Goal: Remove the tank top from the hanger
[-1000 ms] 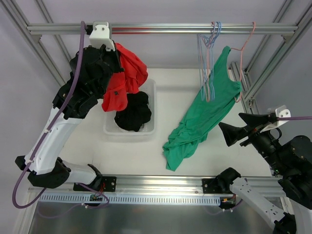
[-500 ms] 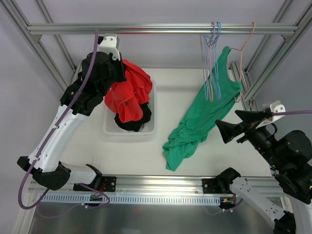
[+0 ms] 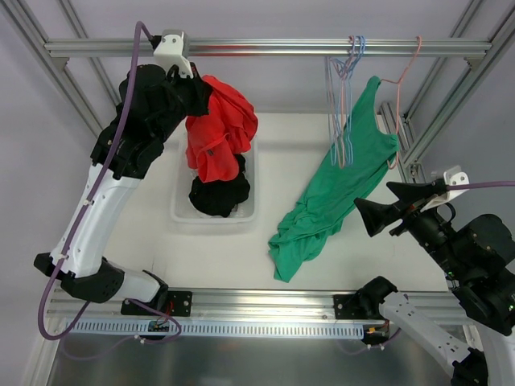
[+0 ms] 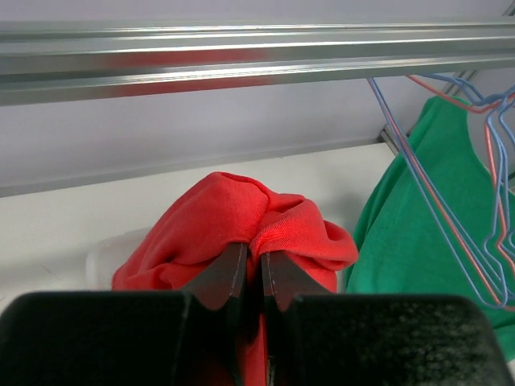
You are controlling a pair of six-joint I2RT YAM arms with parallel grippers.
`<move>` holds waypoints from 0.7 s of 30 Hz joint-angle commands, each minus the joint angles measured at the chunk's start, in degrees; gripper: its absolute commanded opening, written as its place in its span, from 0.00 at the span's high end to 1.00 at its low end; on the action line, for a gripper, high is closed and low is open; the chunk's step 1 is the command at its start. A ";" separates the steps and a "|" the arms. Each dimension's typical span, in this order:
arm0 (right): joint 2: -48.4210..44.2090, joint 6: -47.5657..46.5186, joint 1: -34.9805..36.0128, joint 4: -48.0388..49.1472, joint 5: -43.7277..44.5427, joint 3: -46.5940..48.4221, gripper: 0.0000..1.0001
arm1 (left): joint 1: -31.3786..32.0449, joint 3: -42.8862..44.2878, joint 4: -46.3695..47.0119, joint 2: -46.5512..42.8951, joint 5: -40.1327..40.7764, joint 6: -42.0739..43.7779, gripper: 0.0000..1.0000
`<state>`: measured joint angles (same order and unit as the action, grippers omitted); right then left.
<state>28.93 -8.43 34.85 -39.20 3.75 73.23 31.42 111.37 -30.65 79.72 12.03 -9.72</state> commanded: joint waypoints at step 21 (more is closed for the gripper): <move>-1.33 1.48 0.31 4.92 -2.43 -5.64 0.00 | -11.03 -24.79 4.29 21.69 -9.13 -14.45 1.00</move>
<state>28.60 -7.84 34.85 -37.39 2.13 68.23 19.35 89.52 -26.79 98.24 7.86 -20.86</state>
